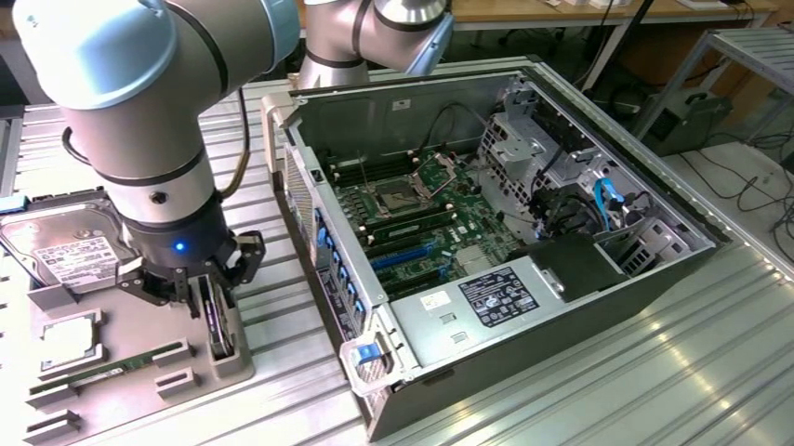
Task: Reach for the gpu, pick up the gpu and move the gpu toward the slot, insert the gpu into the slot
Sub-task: 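Pick up the gpu and move the gpu toward the slot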
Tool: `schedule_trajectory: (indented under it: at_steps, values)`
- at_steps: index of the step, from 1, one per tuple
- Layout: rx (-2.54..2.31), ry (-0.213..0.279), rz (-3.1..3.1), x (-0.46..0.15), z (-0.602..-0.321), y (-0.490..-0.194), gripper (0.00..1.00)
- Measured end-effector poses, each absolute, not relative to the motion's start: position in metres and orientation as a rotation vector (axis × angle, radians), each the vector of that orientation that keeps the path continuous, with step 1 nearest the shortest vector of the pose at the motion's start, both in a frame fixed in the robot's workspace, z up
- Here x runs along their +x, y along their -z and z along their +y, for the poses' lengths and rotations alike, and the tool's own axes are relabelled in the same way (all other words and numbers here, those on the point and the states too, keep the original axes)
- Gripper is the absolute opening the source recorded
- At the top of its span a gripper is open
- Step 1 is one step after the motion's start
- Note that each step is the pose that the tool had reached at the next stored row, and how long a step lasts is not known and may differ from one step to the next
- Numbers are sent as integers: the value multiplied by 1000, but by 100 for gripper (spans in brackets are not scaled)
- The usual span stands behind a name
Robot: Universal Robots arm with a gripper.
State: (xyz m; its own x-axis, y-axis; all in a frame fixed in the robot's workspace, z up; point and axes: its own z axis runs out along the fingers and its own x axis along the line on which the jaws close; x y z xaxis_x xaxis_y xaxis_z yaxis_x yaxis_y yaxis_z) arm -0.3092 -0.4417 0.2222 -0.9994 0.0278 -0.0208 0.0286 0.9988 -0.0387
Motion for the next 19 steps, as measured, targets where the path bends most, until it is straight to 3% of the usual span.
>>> schedule_trajectory:
  at_steps: [11, 13, 19]
  values:
    - [44, 60, 3121, -309, -440, -222, 43]
    - [44, 60, 3120, -309, -440, -222, 34]
    - [44, 61, 3121, -309, -440, -222, 27]
